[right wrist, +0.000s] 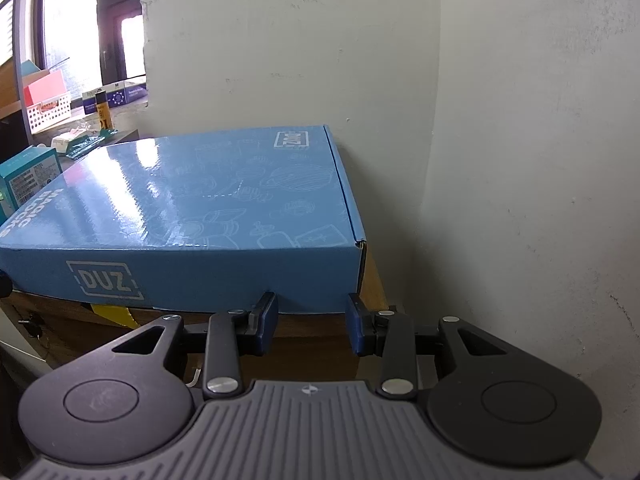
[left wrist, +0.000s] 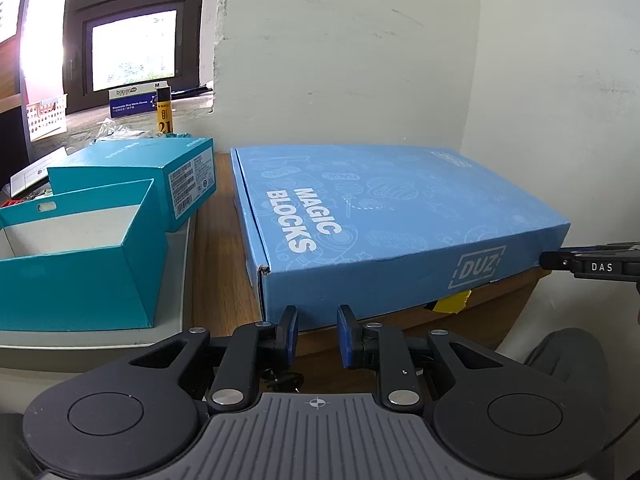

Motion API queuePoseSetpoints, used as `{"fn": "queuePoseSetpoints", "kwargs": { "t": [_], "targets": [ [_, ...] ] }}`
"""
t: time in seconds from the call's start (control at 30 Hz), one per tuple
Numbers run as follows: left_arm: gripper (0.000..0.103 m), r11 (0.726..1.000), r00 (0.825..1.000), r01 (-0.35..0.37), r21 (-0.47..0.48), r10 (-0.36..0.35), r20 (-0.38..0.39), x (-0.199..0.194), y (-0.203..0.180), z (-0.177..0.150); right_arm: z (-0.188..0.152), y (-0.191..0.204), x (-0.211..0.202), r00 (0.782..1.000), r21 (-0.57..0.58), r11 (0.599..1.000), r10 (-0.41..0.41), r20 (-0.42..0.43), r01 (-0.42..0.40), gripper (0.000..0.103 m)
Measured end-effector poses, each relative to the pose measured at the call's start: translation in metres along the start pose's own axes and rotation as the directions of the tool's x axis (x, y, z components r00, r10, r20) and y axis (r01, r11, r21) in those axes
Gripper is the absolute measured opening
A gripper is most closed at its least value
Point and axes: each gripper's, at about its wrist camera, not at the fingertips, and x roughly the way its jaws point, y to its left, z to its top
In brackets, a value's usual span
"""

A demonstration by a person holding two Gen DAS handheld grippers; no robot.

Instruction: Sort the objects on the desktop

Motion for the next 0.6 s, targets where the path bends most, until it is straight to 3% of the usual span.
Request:
{"fn": "queuePoseSetpoints", "kwargs": {
  "t": [0.6],
  "targets": [
    [0.027, 0.998, 0.998, 0.061, -0.028, -0.061, 0.016, -0.022, -0.004, -0.01, -0.007, 0.021, -0.037, 1.0, -0.036, 0.999, -0.006, 0.007, 0.007, 0.042]
  ]
}}
